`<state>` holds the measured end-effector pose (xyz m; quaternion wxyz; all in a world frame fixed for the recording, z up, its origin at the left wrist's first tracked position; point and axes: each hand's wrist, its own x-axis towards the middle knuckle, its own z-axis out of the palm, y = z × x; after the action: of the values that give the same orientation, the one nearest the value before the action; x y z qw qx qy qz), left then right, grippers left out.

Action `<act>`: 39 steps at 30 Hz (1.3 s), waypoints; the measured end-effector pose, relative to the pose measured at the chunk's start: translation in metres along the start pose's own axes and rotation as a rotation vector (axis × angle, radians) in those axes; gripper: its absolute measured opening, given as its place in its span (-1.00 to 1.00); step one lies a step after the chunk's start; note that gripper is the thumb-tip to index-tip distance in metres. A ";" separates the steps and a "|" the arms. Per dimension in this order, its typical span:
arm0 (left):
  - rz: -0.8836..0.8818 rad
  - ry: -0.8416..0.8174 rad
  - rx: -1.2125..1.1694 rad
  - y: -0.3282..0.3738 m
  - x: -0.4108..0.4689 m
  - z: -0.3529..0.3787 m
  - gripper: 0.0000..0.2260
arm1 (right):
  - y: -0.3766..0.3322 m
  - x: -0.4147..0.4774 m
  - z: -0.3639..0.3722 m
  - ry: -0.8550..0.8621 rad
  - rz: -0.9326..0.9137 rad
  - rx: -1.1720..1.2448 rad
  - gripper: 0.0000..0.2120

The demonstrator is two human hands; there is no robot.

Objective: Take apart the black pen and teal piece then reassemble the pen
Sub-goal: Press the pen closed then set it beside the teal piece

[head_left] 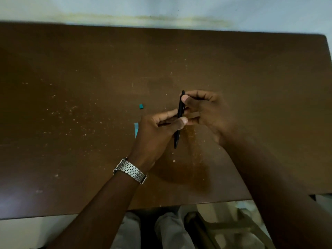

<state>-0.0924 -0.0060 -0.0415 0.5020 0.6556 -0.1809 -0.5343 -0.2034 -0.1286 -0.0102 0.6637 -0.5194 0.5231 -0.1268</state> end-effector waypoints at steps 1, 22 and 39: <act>-0.041 -0.013 -0.040 -0.001 -0.001 -0.001 -0.71 | 0.000 0.001 0.000 0.010 0.014 0.009 -0.88; -0.055 0.108 0.290 -0.014 0.016 0.020 -0.81 | 0.026 0.024 -0.003 0.065 0.006 -0.151 -0.60; -0.191 -0.250 -0.245 0.010 -0.004 0.006 -0.88 | -0.001 0.005 -0.016 -0.240 0.034 0.381 -0.77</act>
<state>-0.0962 -0.0100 -0.0302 0.4986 0.5322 -0.1123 -0.6750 -0.2144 -0.1416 -0.0110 0.8093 -0.3873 0.4156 -0.1494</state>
